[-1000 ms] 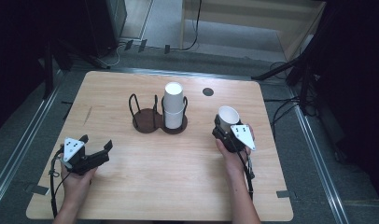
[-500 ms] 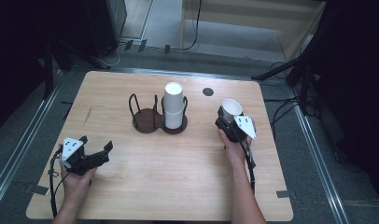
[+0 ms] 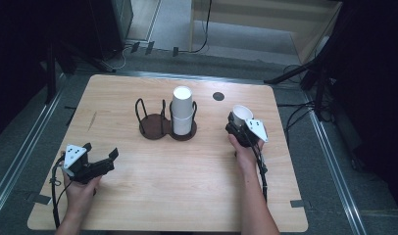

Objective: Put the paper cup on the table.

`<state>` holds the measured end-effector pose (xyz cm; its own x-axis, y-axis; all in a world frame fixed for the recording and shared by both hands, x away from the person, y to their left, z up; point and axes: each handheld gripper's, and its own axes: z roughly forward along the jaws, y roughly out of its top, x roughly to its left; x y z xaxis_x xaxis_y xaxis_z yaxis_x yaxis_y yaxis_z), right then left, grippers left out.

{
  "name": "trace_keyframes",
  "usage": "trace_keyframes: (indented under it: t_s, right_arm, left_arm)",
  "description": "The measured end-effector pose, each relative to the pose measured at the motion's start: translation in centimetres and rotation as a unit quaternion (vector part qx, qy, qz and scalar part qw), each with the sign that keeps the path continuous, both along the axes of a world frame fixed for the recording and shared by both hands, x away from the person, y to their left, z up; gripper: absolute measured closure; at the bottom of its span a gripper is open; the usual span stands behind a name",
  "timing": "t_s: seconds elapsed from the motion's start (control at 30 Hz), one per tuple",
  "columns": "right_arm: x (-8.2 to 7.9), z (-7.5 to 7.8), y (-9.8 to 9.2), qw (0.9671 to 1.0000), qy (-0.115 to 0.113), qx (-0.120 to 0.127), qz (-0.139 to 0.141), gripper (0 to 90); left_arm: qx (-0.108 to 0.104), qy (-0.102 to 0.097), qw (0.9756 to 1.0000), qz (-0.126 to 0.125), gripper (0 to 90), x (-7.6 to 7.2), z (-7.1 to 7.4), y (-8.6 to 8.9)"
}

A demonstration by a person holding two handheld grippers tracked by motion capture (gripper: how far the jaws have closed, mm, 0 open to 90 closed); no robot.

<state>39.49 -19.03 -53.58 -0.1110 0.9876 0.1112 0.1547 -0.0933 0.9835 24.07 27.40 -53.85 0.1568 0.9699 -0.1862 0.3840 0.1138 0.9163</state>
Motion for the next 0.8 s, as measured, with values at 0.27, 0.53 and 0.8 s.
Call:
trace_keyframes:
  t_s: [0.27,0.53,0.8]
  right_arm:
    - [0.4,-0.64,-0.13,0.9997,0.025,0.002,-0.006,25.2]
    - [0.65,-0.73,0.04,0.9988,0.047,-0.009,-0.006,24.6]
    - [0.64,-0.74,-0.01,0.9985,0.054,-0.007,-0.007,22.9]
  left_arm:
    - [-0.001,0.001,1.0,0.0,0.6,0.02,-0.01,0.01]
    - [0.0,0.002,1.0,-0.001,0.6,0.01,-0.02,-0.02]
    - [-0.002,0.004,1.0,-0.002,0.6,0.03,-0.02,-0.06]
